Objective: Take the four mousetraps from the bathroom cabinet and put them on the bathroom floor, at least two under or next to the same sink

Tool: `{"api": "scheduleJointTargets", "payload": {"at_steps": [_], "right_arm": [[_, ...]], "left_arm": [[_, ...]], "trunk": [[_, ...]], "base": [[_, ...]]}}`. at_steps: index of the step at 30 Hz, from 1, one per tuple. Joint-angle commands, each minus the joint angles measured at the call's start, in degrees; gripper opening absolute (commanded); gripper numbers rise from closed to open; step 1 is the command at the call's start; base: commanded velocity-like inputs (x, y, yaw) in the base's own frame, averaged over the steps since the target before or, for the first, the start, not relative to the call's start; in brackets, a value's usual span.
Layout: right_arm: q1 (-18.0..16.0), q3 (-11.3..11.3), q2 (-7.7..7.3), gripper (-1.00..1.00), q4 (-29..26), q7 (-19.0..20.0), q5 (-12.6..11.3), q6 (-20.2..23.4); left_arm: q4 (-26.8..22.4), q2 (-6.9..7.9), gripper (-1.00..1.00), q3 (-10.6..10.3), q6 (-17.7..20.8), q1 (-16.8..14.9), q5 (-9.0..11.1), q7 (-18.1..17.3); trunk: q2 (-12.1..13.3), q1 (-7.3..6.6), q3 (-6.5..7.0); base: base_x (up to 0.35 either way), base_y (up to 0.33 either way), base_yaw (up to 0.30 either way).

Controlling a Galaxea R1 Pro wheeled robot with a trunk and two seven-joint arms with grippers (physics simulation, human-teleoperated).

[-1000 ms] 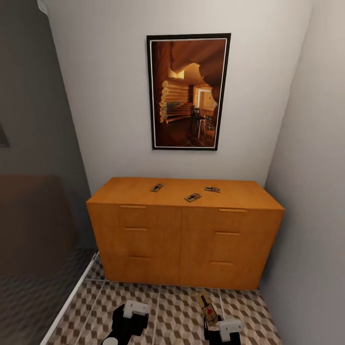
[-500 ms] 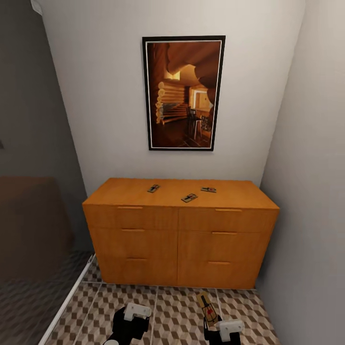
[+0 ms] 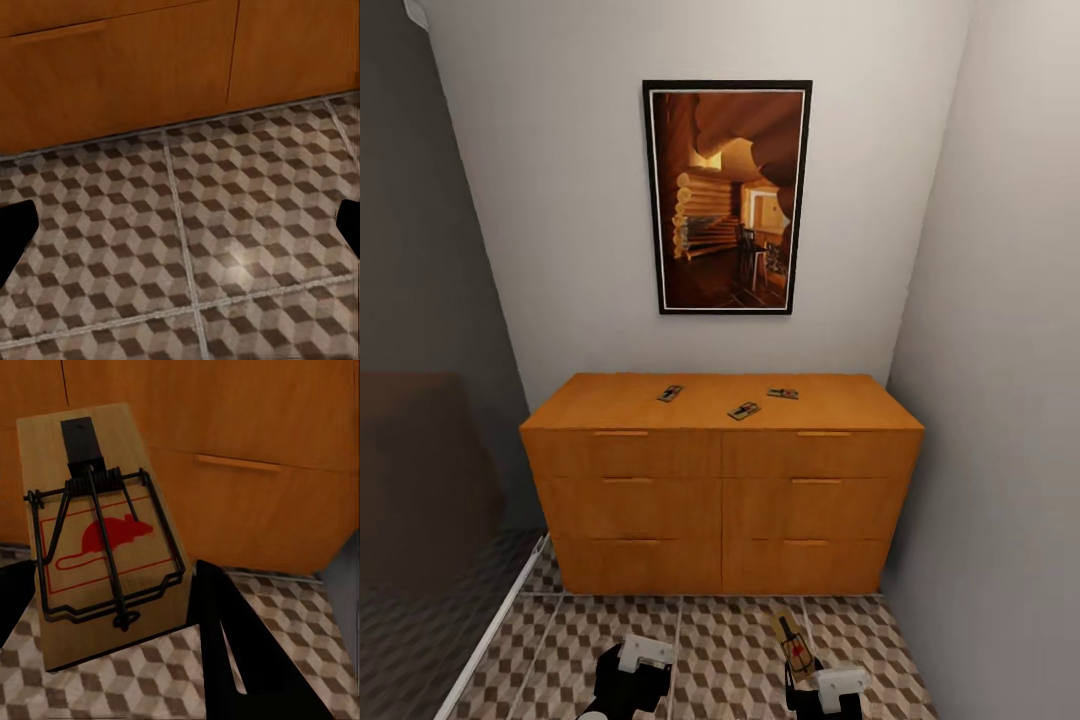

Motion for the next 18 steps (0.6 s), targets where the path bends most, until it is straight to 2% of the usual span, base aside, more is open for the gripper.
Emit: {"api": "scheduleJointTargets", "payload": {"at_steps": [1,10,18], "right_arm": [[-0.1,0.0,0.02,-1.00,0.1,-0.2,0.3,-0.1],[-0.1,0.0,0.02,-1.00,0.1,-0.2,0.3,-0.1],[-0.1,0.0,0.02,-1.00,0.1,-0.2,0.3,-0.1]], "left_arm": [[-0.1,0.04,1.00,-0.2,0.3,0.0,0.0,0.4],[0.0,0.04,1.00,-0.3,0.3,0.0,0.0,0.4],[0.0,0.04,1.00,-0.3,0.3,0.0,0.0,0.4]], "trunk": [[0.0,-0.01,-0.02],[0.0,-0.01,0.40],[0.0,-0.01,0.83]], "base": [[-0.153,0.102,-0.247],[-0.170,0.112,-0.259],[-0.040,0.017,-0.247]]}}
